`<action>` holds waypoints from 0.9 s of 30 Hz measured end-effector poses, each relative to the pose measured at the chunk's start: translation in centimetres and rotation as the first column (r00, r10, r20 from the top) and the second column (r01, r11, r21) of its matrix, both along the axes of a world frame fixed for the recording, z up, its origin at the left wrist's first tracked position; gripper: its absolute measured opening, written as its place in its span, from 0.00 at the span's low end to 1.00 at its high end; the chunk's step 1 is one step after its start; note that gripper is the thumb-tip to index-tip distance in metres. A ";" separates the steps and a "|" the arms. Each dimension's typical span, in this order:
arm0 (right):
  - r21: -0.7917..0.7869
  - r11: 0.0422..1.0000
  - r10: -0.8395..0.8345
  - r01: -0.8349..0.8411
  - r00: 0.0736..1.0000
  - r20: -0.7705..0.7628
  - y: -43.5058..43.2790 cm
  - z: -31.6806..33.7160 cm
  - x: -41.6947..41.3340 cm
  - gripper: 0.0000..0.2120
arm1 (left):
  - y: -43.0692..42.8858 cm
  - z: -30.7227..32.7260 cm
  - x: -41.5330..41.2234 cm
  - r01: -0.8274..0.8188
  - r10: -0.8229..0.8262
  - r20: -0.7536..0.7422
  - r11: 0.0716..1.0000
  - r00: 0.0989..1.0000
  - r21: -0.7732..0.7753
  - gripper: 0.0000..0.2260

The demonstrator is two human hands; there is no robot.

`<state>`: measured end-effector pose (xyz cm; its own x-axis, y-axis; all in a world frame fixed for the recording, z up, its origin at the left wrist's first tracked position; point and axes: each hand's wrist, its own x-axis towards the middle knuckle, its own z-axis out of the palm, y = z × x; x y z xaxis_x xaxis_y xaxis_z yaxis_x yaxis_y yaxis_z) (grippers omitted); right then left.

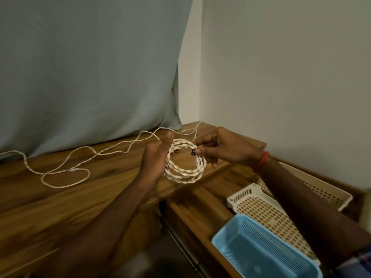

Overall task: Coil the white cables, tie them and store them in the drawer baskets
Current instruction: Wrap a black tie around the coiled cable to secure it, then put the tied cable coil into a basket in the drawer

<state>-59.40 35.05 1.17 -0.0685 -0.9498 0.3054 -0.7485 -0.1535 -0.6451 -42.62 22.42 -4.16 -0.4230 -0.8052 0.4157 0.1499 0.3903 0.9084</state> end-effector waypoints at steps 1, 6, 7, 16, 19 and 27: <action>0.008 1.000 -0.009 0.009 0.999 0.047 1.0 -0.3 -0.8 0.13 | 0.7 0.0 -0.9 0.015 -0.015 0.009 1.000 1.000 -0.009 0.33; -0.005 0.993 -0.116 0.118 0.981 0.154 5.3 -1.4 -4.7 0.11 | 3.9 -1.0 -5.1 0.171 -0.179 0.038 0.973 0.983 0.157 0.25; -0.011 0.990 -0.138 0.142 0.976 0.170 5.9 -1.7 -5.3 0.10 | 4.3 -1.4 -5.7 0.205 -0.216 0.029 0.954 0.976 0.221 0.24; -0.082 0.914 -0.351 0.396 0.877 0.328 10.0 -4.8 -11.7 0.08 | 6.8 -4.6 -11.2 0.400 -0.453 0.092 0.852 0.887 0.337 0.17; -0.076 0.907 -0.371 0.415 0.871 0.322 10.6 -6.0 -13.0 0.06 | 7.6 -5.1 -12.7 0.430 -0.489 0.126 0.843 0.863 0.323 0.14; -0.055 0.873 -0.438 0.485 0.828 0.349 11.8 -7.6 -15.6 0.08 | 9.2 -6.5 -17.2 0.392 -0.433 0.095 0.874 0.896 0.286 0.11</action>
